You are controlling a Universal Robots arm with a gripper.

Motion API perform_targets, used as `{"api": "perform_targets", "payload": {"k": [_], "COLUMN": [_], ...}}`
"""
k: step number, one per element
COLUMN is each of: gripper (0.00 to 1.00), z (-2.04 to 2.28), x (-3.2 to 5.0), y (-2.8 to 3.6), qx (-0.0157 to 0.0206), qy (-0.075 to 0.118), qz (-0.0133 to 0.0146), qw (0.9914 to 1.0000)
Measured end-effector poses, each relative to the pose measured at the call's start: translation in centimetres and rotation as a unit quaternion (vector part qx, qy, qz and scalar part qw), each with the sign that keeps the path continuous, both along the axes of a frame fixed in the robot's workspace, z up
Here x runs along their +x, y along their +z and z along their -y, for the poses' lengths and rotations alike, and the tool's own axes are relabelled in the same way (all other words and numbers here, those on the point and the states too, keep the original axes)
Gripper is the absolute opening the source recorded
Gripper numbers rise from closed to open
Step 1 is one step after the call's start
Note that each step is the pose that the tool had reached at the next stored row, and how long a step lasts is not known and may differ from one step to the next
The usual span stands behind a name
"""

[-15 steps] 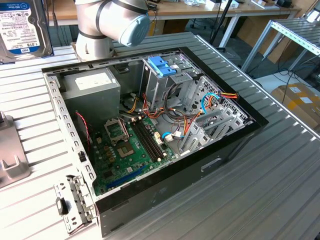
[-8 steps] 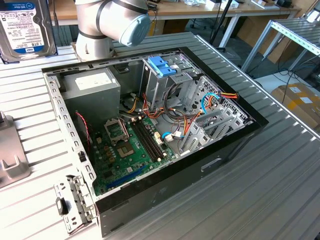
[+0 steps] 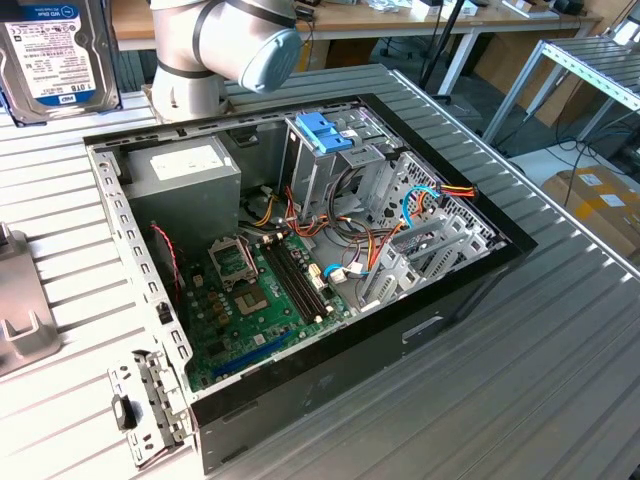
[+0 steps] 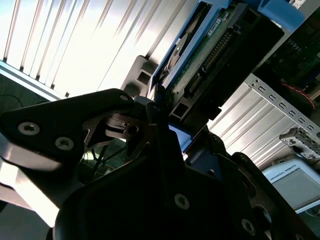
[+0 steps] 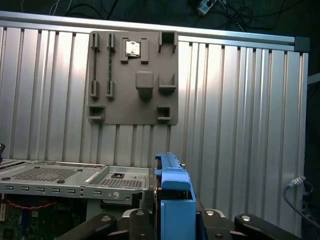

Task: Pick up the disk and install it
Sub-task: 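Pick up the disk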

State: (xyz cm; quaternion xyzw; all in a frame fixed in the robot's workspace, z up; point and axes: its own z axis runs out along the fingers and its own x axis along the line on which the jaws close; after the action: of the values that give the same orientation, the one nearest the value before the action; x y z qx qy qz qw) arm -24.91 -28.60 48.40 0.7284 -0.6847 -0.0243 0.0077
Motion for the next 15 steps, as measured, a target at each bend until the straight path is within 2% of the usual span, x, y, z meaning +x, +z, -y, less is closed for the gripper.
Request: {"api": "perform_targets", "payload": {"k": [15], "gripper": [0.37], "z": [0.00], "x": [1.48], "y": [0.00], "qx": [0.0000], "qy": [0.000], "qz": [0.0000], "qw": [1.00000]}}
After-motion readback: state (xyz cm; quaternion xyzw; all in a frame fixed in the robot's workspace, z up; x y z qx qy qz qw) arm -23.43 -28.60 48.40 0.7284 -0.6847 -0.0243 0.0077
